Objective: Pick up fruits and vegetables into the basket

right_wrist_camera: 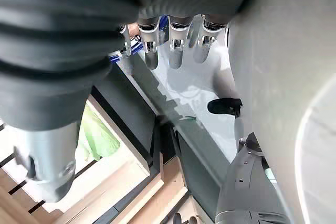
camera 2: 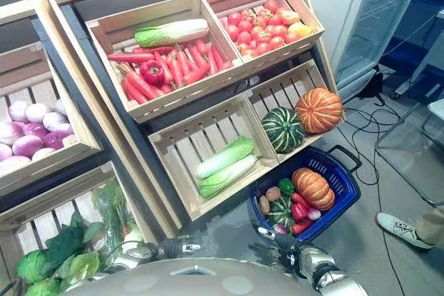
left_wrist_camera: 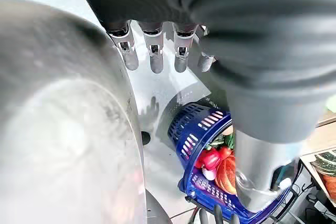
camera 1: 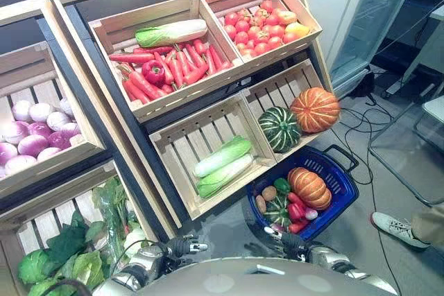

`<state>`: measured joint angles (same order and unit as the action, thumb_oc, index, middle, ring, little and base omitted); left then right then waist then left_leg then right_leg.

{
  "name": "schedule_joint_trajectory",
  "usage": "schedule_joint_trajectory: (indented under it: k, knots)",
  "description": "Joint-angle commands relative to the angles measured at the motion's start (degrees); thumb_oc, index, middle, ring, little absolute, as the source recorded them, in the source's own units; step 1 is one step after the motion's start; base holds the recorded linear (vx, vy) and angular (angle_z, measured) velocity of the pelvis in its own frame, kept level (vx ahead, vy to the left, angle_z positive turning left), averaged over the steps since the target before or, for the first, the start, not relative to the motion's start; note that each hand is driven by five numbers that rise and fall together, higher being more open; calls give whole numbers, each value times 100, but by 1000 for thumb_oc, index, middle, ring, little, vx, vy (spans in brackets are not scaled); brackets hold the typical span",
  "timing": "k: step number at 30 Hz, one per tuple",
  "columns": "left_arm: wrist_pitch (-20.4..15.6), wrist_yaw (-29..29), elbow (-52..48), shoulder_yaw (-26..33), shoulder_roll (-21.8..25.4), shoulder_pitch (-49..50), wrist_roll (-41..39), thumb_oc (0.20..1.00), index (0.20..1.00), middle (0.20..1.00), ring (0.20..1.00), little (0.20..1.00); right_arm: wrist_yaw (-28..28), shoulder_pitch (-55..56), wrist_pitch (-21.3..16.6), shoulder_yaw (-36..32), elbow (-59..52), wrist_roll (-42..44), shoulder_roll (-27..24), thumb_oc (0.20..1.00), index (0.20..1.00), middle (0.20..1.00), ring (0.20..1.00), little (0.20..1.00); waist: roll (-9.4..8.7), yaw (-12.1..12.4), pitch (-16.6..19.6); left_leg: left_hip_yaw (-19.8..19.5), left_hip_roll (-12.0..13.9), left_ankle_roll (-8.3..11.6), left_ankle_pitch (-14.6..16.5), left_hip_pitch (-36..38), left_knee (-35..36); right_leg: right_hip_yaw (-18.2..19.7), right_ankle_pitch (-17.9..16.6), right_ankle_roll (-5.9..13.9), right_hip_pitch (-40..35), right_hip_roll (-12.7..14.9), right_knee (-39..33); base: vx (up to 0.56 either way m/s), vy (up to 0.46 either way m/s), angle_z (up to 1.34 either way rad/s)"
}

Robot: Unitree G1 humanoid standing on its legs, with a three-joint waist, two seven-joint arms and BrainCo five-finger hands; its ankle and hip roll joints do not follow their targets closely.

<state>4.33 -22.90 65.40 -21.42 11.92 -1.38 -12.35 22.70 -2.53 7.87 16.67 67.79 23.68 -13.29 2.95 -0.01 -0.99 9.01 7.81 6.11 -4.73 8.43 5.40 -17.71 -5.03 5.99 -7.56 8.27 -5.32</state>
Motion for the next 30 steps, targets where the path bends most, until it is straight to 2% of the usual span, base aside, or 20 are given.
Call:
schedule_joint_trajectory:
  k: [1,5,9,11,12,15,17,20,21,22,23,25,26,27,30]
  knots:
    - [-111,-151,503,1,-241,-323,-87,1000,1000,1000,1000,1000,132,-236,149,127,563,155,337,1000,1000,1000,1000,1000,-245,94,-394,153,-267,-293,384,211,-40,103,183,138,-256,129,123,12,107,-4]
    - [-142,-149,483,16,-249,-330,-82,1000,1000,1000,1000,1000,136,-226,117,123,573,161,337,1000,1000,1000,1000,1000,-248,97,-396,151,-266,-290,385,214,-40,101,187,140,-260,132,126,0,0,0]
    - [-324,-110,436,-42,-229,-337,-45,1000,1000,1000,1000,1000,149,-233,46,132,562,142,327,1000,1000,1000,1000,1000,-250,99,-405,152,-257,-287,388,213,-40,100,192,144,-258,131,132,0,0,0]
    - [-523,-11,408,-75,-223,-339,28,1000,1000,1000,1000,1000,127,-229,-68,142,548,140,329,1000,1000,1000,1000,1000,-249,98,-410,149,-258,-286,388,217,-40,99,193,144,-261,132,135,0,0,0]
    - [-893,160,316,-112,-186,-343,13,1000,1000,1000,1000,1000,79,-236,-239,153,504,121,318,1000,1000,1000,1000,1000,-246,101,-421,144,-255,-279,384,217,-40,104,196,145,-257,132,144,0,0,0]
    - [-1495,635,-11,-143,-100,-386,-91,1000,1000,1000,1000,1000,-43,-261,-533,173,377,137,278,1000,1000,1000,1000,1000,-245,120,-462,128,-249,-264,367,194,-40,113,197,150,-228,138,174,0,0,0]
    - [-1755,946,-441,-100,17,-404,-284,1000,1000,1000,1000,1000,-161,-285,-827,190,199,338,213,1000,1000,1000,1000,1000,-257,155,-521,93,-244,-253,353,167,-40,112,198,151,-200,143,199,-15,-16,0]
    - [-1937,1320,-1342,-24,299,-387,-336,1000,1000,1000,1000,1000,-322,-275,-998,145,-404,592,76,1000,1000,1000,1000,1000,-295,196,-631,61,-239,-257,336,105,-54,118,172,143,-145,149,214,-40,-40,3]
    - [-1937,1320,-1342,-24,299,-387,-336,1000,1000,1000,1000,1000,-322,-275,-998,145,-404,592,76,1000,1000,1000,1000,1000,-295,196,-631,61,-239,-257,336,105,-54,118,172,143,-145,149,214,-26,-71,8]
    - [-2257,1725,-2170,17,591,-280,-140,1000,1000,1000,1000,1000,-596,-151,-1218,114,-1185,774,-39,1000,1000,1000,1000,1000,-342,211,-710,51,-220,-265,314,65,-64,128,140,127,-109,151,221,0,-71,5]
    - [-2221,1919,-2668,57,753,-229,-1,1000,1000,1000,1000,1000,-801,-60,-1228,75,-1699,821,-94,1000,1000,1000,1000,1000,-362,207,-737,47,-205,-267,310,53,-72,133,134,121,-94,155,232,11,-90,8]
    - [-2417,2239,-3252,155,992,-102,376,1000,1000,1000,1000,1000,-1060,133,-1328,-30,-2466,907,-160,1000,1000,1000,1000,1000,-393,175,-770,53,-184,-270,305,39,-86,149,124,122,-65,163,254,32,-43,8]
    - [-2371,2281,-3392,178,1047,-72,378,1000,1000,1000,1000,1000,-1134,186,-1330,-53,-2657,885,-172,1000,1000,1000,1000,1000,-400,166,-772,58,-178,-269,303,38,-90,153,125,123,-59,165,263,78,-48,7]
    - [-2701,2633,-3868,310,1263,66,753,1000,1000,1000,1000,1000,-1350,424,-1564,-165,-3380,951,-212,1000,1000,1000,1000,1000,-427,106,-803,91,-143,-263,296,22,-118,179,131,128,-19,183,309,83,-46,5]
    - [-3099,3098,-4330,545,1444,267,1003,1000,1000,1000,1000,1000,-1579,720,-1997,-338,-4126,884,-244,1000,1000,1000,1000,1000,-460,19,-841,144,-97,-255,297,8,-153,205,160,129,24,210,379,107,-60,2]
